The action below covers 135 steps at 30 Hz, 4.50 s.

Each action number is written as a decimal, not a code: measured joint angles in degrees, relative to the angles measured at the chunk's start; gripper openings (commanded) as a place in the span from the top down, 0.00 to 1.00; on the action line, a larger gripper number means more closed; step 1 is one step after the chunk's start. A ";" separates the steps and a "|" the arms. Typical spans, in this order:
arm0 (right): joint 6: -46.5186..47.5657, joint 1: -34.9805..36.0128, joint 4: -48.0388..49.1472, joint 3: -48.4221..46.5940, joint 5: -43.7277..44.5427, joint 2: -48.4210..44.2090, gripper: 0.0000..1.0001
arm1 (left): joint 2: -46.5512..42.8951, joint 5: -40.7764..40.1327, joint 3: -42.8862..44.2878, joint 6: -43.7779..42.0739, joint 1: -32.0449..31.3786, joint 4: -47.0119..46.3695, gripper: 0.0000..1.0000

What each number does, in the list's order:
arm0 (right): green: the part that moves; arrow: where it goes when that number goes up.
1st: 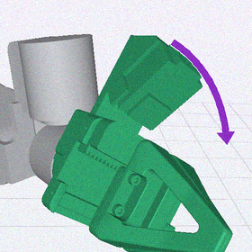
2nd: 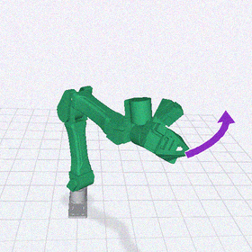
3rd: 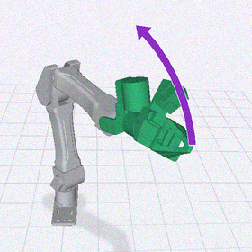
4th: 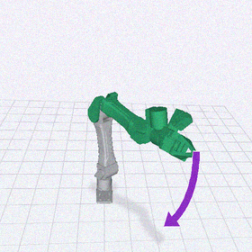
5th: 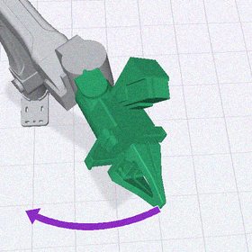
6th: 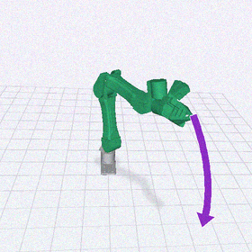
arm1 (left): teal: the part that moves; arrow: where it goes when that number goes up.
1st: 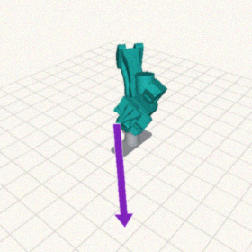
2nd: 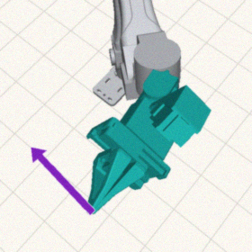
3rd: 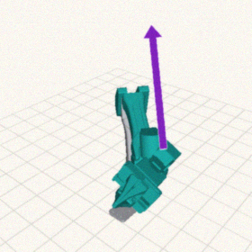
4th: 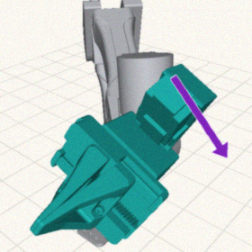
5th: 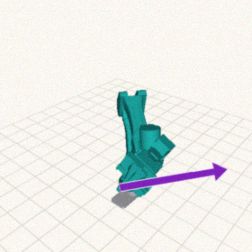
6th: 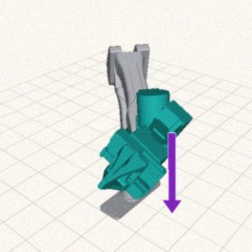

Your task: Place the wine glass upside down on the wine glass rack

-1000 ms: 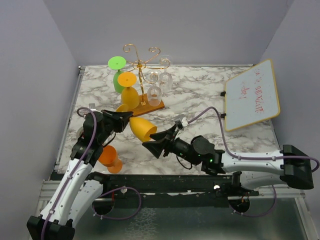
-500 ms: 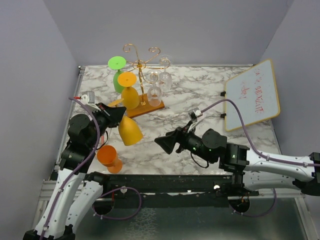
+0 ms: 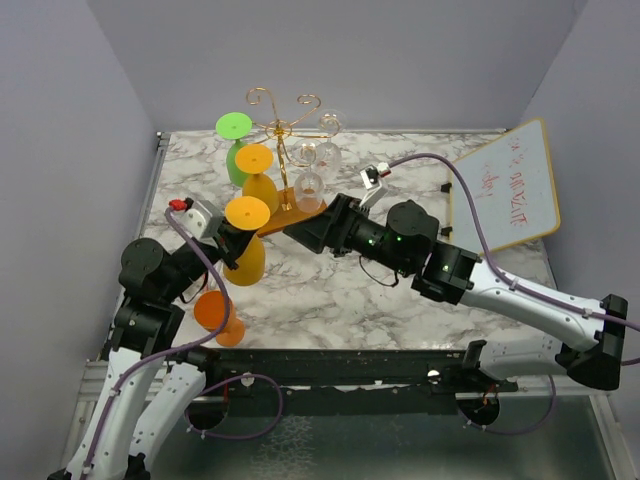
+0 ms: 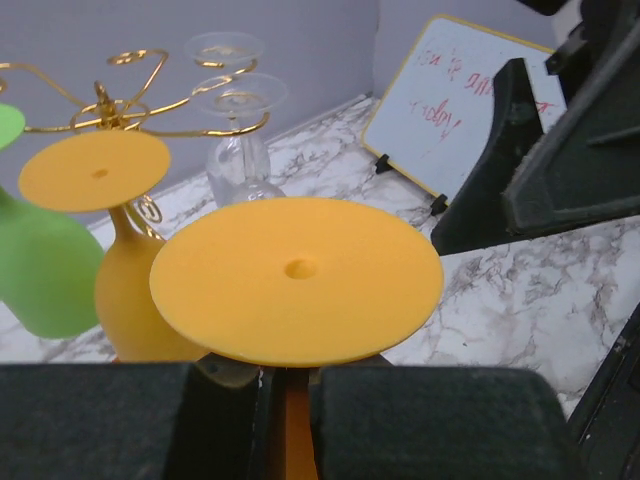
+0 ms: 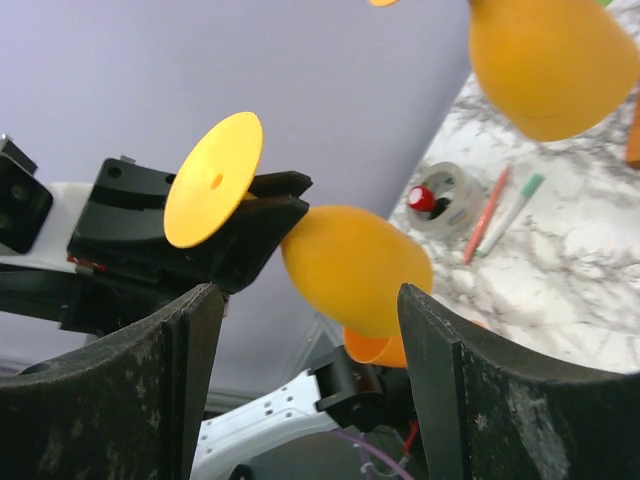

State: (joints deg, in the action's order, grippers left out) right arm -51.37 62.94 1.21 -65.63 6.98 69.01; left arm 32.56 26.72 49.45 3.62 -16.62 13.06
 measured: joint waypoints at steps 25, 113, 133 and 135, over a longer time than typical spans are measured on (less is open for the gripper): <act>-14.23 -1.18 9.97 -3.56 -12.37 7.56 0.99 | -3.85 12.13 -4.02 -8.87 0.00 -6.23 0.57; -0.20 -37.16 6.69 -63.98 -34.82 56.92 0.99 | 5.62 -23.08 23.76 31.80 0.00 23.54 0.01; -2.10 -35.63 3.28 -68.87 -38.69 58.99 0.99 | 5.14 -23.76 22.75 31.04 0.00 23.96 0.01; -2.60 -35.63 2.97 -69.75 -39.19 59.74 0.99 | 5.66 -23.78 22.53 31.12 0.00 23.85 0.01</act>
State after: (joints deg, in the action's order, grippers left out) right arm -53.98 27.31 4.19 -135.37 -32.21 128.75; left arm 38.22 2.94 71.99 34.74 -16.62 36.91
